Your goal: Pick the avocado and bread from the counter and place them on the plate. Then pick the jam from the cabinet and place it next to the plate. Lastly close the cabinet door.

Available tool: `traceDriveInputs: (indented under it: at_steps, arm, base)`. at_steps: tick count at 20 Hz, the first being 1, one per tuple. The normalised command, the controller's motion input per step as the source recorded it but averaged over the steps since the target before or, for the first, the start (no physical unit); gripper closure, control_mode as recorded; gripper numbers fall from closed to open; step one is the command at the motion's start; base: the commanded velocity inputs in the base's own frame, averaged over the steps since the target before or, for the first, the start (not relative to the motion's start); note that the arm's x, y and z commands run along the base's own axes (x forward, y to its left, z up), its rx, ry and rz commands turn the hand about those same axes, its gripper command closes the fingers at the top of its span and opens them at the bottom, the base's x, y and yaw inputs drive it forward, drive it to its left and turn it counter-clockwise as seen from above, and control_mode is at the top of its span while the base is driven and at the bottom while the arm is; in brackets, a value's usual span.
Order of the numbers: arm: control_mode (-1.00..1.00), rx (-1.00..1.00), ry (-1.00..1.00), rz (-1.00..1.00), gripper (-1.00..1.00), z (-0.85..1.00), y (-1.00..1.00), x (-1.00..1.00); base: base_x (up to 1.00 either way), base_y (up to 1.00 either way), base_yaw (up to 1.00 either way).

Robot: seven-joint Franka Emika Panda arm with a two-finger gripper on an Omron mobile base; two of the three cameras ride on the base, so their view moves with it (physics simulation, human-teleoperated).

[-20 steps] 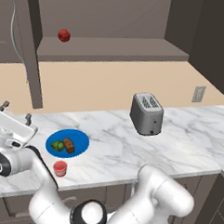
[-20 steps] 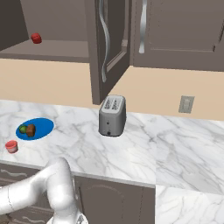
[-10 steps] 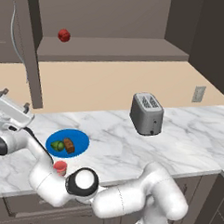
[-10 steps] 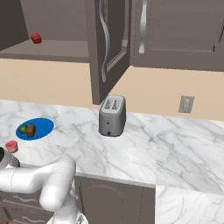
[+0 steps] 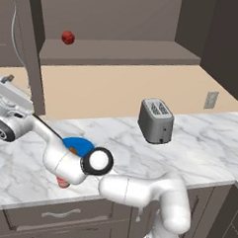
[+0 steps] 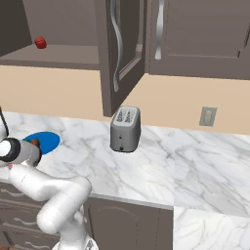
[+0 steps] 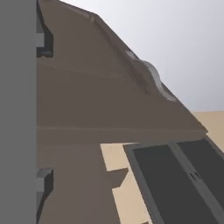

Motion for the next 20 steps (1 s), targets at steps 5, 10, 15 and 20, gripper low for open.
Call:
traceDriveInputs:
  at_steps: [5,10,15,20]
  arm:
    - [-1.0,0.26,-0.17,0.14,-1.0,0.93,-0.24,-0.4]
    - [-1.0,0.35,-0.11,0.21,-1.0,0.81,-0.57,-0.83]
    - [-1.0,0.49,-0.07,0.28,-1.0,0.77,-0.89,-0.91]
    - [-1.0,0.54,-0.02,0.26,-1.0,0.92,-0.97,-0.66]
  base:
    - [0.0,0.0,0.0]
    - [0.0,0.0,0.0]
    - [0.0,0.0,0.0]
    - [0.0,0.0,0.0]
